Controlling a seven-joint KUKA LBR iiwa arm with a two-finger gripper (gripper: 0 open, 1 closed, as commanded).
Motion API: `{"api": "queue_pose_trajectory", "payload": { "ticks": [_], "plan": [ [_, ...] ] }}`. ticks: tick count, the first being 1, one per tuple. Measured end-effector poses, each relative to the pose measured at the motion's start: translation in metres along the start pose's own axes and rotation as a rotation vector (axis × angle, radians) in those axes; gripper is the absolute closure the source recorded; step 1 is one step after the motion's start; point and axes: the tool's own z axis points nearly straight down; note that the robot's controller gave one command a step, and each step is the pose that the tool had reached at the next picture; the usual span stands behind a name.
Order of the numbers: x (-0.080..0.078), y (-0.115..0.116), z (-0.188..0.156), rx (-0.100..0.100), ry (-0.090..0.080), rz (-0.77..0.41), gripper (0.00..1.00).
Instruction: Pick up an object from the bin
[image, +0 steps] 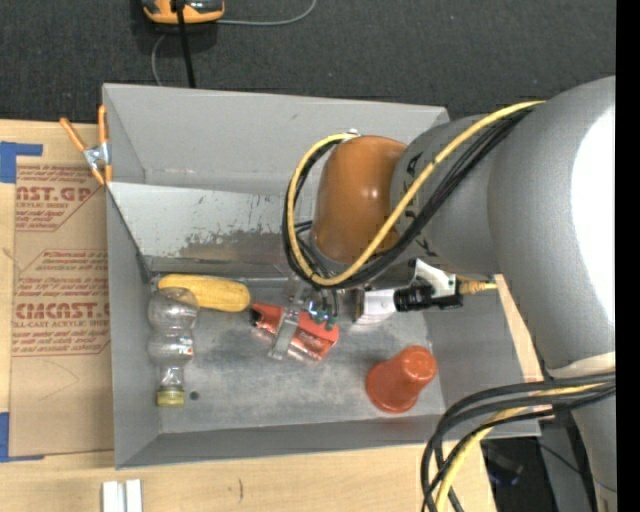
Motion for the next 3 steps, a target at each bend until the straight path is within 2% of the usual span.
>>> {"api": "queue_pose_trajectory", "payload": {
  "ticks": [1,2,3],
  "plan": [
    [-0.01,-0.016,0.013,-0.003,-0.005,-0.126,0.0],
    [0.0,-0.027,0.027,-0.003,-0.003,-0.087,0.0],
    [0.0,-0.019,0.051,-0.004,-0.007,-0.048,1.0]
  ]
}}
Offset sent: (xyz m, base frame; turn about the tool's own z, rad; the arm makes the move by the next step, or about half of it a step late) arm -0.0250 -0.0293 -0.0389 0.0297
